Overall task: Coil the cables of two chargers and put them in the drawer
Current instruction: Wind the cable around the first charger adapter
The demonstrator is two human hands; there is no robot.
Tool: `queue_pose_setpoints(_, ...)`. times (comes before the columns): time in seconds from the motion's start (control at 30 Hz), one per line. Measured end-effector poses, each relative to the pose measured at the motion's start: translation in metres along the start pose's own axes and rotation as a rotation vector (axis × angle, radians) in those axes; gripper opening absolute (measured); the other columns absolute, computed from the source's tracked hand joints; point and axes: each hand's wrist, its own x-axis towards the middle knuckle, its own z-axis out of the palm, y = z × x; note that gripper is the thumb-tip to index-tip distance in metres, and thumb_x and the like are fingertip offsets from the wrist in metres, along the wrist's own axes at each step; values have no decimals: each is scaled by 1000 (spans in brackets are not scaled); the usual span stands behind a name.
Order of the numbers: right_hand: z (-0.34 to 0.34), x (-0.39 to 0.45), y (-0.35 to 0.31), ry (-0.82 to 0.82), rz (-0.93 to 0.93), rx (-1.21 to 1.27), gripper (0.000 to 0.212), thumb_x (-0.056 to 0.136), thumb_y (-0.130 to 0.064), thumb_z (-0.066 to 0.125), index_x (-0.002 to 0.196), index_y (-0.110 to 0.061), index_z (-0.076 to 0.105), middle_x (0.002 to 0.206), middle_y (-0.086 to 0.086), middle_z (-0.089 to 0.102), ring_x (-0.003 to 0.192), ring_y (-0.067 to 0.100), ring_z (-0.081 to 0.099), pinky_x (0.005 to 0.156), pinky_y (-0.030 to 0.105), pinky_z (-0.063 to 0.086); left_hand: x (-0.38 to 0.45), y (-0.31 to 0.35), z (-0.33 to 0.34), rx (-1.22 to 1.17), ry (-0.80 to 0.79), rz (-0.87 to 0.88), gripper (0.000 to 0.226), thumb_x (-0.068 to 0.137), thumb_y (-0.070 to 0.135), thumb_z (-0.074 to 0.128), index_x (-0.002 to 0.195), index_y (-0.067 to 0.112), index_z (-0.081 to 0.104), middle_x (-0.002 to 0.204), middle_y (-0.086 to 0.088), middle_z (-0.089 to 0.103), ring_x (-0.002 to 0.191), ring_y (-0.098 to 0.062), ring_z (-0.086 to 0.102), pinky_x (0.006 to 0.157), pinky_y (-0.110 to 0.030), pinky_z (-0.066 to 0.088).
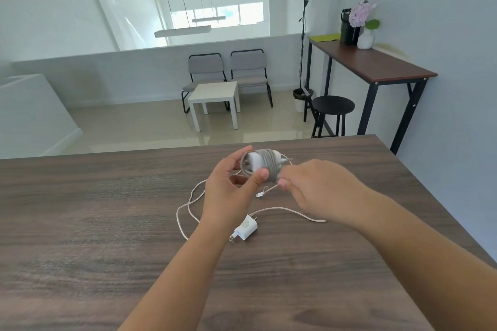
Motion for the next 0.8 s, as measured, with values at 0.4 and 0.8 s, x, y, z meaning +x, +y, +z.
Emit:
queue_pose_setpoints(0.4, -27, 5, 23, -45, -146, 44, 24, 97, -39, 45, 87, -23, 61, 77, -10, 63, 72, 8, 54, 66, 29, 43, 4, 17, -23, 304, -429, 24, 48, 76, 29, 82, 119, 44, 66, 108, -7, 64, 70, -13, 57, 76, -39, 56)
queue_pose_setpoints(0.8, 6, 8, 29, 185, -116, 951, 15, 90, -26, 60, 78, -20, 67, 63, -11, 56, 56, 1, 42, 57, 12, 34, -2, 11, -27, -323, -551, -199, 63, 59, 42, 91, 116, 25, 71, 95, 3, 67, 72, -12, 63, 66, -20, 55)
